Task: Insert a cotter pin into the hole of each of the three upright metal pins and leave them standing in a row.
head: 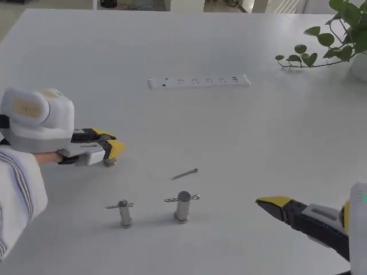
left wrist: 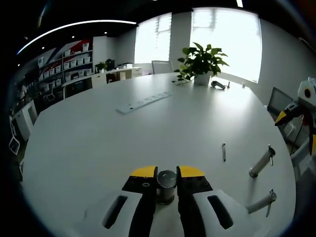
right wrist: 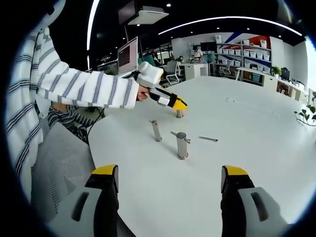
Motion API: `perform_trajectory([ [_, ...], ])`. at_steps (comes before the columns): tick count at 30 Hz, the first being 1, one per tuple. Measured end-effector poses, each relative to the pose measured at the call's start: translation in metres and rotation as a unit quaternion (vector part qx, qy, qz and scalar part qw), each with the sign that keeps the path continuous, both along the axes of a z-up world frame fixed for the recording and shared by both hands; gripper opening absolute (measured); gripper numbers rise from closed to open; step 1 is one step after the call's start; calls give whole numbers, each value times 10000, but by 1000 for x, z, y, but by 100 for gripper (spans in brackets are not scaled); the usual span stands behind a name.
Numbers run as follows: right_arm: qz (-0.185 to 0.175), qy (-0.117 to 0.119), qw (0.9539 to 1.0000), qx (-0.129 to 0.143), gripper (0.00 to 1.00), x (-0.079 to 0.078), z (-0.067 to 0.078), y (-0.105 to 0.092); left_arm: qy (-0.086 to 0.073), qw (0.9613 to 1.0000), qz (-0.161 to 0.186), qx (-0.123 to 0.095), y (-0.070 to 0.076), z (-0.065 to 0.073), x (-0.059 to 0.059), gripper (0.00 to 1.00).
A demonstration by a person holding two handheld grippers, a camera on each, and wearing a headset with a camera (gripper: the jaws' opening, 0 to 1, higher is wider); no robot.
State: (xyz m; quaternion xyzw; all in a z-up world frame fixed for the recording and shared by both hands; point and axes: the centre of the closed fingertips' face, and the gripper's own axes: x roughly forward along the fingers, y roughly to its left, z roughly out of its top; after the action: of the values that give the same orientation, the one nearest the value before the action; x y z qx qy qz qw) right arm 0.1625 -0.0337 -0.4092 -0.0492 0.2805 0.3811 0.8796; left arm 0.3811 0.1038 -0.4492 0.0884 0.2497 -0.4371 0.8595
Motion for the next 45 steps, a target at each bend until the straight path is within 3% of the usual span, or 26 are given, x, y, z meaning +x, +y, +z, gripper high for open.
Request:
perform_trajectory([
  [9, 28, 10, 10000, 30, 83, 0, 0, 2, -212, 9996, -113, 175, -1, 0, 0, 10],
  [15, 34, -14, 10000, 34, 82, 1, 1, 2, -199, 9996, -93, 182, -1, 0, 0, 10],
  [16, 34, -18, 10000, 35, 82, 1, 1, 2, -102, 9999, -37, 114, -1, 0, 0, 10],
  [27, 68, -52, 10000, -14, 82, 2, 1, 3, -247, 9985, -183, 446, 3, 2, -8, 10],
  [35, 93, -47, 9999, 25, 82, 0, 1, 5, -328, 9981, -265, 453, 3, 14, -17, 10],
  [45, 170, -125, 9998, 63, 82, -2, 3, 10, -475, 9971, -498, 321, 5, 49, -47, 10],
])
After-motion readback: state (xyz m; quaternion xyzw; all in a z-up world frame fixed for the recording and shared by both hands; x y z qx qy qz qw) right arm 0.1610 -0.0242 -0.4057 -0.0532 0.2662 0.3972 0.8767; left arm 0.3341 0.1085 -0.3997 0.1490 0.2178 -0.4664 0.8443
